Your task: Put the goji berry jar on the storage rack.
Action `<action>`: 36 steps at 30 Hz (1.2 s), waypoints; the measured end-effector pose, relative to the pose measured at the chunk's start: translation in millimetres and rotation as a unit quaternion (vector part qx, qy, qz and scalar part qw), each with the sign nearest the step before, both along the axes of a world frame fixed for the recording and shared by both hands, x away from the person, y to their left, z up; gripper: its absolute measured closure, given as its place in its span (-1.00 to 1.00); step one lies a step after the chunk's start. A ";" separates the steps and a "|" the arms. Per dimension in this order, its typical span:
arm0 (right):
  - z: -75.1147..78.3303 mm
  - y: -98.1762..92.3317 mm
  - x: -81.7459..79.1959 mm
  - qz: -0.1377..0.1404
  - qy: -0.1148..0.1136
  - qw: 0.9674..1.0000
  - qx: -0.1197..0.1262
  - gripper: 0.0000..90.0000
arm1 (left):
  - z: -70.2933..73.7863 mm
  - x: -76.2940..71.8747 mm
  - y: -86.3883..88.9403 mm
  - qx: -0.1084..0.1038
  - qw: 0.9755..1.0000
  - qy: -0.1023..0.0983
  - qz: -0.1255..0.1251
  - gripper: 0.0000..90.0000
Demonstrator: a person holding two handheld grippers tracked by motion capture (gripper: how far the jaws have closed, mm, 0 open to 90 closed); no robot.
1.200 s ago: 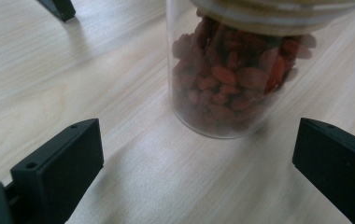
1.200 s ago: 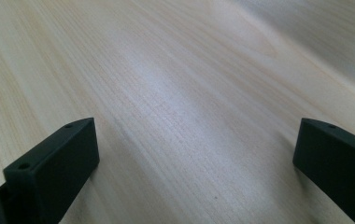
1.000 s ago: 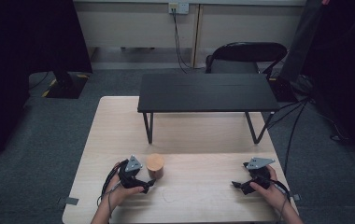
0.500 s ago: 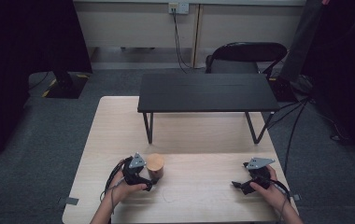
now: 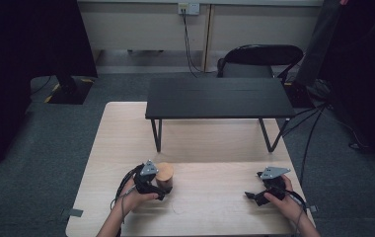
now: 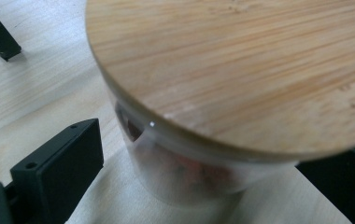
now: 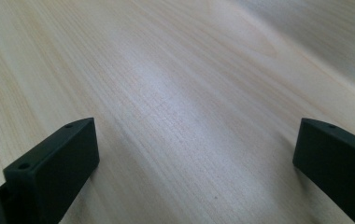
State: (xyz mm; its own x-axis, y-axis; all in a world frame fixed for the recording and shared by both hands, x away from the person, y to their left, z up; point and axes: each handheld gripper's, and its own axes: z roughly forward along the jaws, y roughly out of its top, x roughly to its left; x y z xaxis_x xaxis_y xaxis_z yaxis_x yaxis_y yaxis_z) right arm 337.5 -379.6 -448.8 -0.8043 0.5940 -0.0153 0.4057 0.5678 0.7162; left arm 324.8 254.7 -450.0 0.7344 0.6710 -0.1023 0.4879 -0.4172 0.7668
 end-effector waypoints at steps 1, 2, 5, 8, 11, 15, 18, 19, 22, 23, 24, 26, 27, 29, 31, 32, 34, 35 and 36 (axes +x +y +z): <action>0.0 0.0 0.0 0.000 0.000 1.000 0.000 -1.00 | 0.4 1.5 0.1 0.001 1.000 0.002 -0.003 -0.93; 0.0 0.0 0.0 0.000 0.000 1.000 0.000 -1.00 | 0.6 2.5 -0.1 0.002 1.000 0.001 -0.005 -0.88; 0.0 0.0 0.0 0.000 0.000 1.000 0.000 -1.00 | 0.7 4.9 -1.4 0.000 1.000 0.002 -0.006 -0.80; 0.0 0.0 0.0 0.000 0.000 1.000 0.000 -1.00 | 1.4 6.3 -4.5 0.005 1.000 0.000 -0.007 -0.68; 0.0 0.0 0.0 0.000 0.000 1.000 0.000 -1.00 | 1.1 6.5 -5.4 0.001 1.000 -0.003 -0.007 -0.58; 0.0 0.0 0.0 0.000 0.000 1.000 0.000 -1.00 | 1.4 5.7 -6.4 0.002 1.000 -0.008 -0.005 -0.50; 0.0 -0.1 0.0 0.000 0.000 1.000 0.000 -1.00 | 1.3 3.8 -7.3 0.006 1.000 -0.016 -0.007 -0.48; 0.0 -0.1 0.0 0.000 0.000 1.000 0.000 -1.00 | 1.1 2.7 -7.8 0.007 1.000 -0.020 -0.006 -0.48; 0.1 -0.1 0.0 0.000 0.000 1.000 0.000 -1.00 | 1.8 1.7 -8.0 0.007 1.000 -0.025 -0.004 -0.45; 0.0 -0.1 0.0 0.000 0.000 1.000 0.000 -1.00 | 1.5 1.6 -7.0 0.003 1.000 -0.026 -0.002 -0.44; 0.0 -0.1 0.0 0.000 0.000 1.000 0.000 -1.00 | 1.3 1.5 -6.1 0.002 1.000 -0.026 -0.002 -0.44; 0.0 -0.1 0.0 0.000 0.000 1.000 0.000 -1.00 | 1.8 1.5 -5.3 0.003 1.000 -0.025 -0.003 -0.44; 0.0 -0.1 0.0 0.000 0.000 1.000 0.000 -1.00 | 2.2 1.3 -4.8 0.003 1.000 -0.025 -0.005 -0.43; 0.0 -0.1 0.0 0.000 0.000 1.000 0.000 -1.00 | 3.4 -0.1 -4.4 0.005 1.000 -0.025 -0.005 -0.43; 0.0 -0.1 0.0 0.000 0.000 1.000 0.000 -1.00 | 6.6 -2.1 -4.2 0.009 1.000 -0.027 -0.008 -0.43; 0.0 -0.1 0.0 0.000 0.000 1.000 0.000 -1.00 | 8.5 -3.2 -3.8 0.009 1.000 -0.028 -0.009 -0.43; 0.0 -0.1 0.0 0.000 0.000 1.000 0.000 -1.00 | 16.8 -5.9 -2.1 0.008 0.999 -0.030 -0.009 -0.43; 0.0 -0.1 0.0 0.000 0.000 1.000 0.000 -1.00 | 19.6 -6.5 -1.2 0.006 0.999 -0.030 -0.007 -0.43; 0.0 -0.1 0.0 0.000 0.000 1.000 0.000 -1.00 | 22.7 -6.5 -0.3 0.005 1.000 -0.030 -0.007 -0.43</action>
State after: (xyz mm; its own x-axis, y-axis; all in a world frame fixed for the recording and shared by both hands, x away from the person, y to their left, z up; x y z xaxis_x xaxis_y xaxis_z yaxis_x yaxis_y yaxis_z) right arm 337.5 -379.7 -448.8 -0.8046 0.5936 -0.0148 0.4058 0.5679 0.7161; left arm 318.3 254.4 -427.3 0.7484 0.6613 -0.0520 0.4356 -0.4309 0.7903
